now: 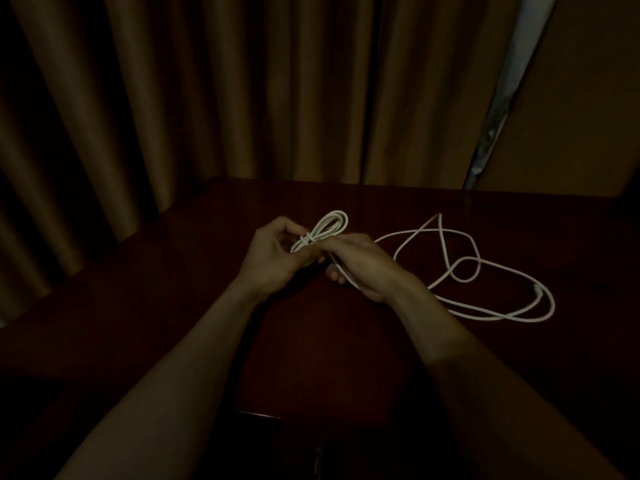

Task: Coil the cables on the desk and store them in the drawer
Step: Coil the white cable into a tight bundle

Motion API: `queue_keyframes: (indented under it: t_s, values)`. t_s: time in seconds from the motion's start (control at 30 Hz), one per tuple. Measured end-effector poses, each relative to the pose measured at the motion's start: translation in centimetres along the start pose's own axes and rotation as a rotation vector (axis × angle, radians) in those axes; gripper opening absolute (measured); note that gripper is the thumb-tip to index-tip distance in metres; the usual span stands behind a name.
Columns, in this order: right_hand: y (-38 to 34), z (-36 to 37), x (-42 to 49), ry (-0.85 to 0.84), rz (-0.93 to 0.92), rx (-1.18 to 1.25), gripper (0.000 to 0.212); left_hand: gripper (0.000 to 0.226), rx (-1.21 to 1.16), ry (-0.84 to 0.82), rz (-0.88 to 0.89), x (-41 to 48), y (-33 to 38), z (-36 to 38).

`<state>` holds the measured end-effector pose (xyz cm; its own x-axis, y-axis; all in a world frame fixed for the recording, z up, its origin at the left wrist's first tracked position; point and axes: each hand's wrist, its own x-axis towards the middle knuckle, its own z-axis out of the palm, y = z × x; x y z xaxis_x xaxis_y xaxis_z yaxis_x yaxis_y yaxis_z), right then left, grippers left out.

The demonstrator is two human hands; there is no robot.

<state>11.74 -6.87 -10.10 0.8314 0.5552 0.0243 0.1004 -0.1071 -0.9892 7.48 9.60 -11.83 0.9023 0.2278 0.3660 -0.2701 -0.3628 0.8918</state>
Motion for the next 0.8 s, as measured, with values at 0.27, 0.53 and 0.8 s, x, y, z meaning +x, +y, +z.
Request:
queue_keyframes:
  t_s: [0.27,0.53,0.8]
  values:
    - [1.1,0.6,0.4,0.107,-0.089,-0.050,0.049,0.037,0.070,-0.048,-0.016,-0.1,0.0,0.1]
    - [1.0,-0.3,0.3,0.035,-0.111,0.005,0.039,0.023,0.024,-0.301,-0.111,-0.4,1.4,-0.1]
    - [1.6,0.3,1.5,0.253,-0.082,-0.039,0.042,0.022,0.141,-0.197,0.085,-0.5,0.5,0.0]
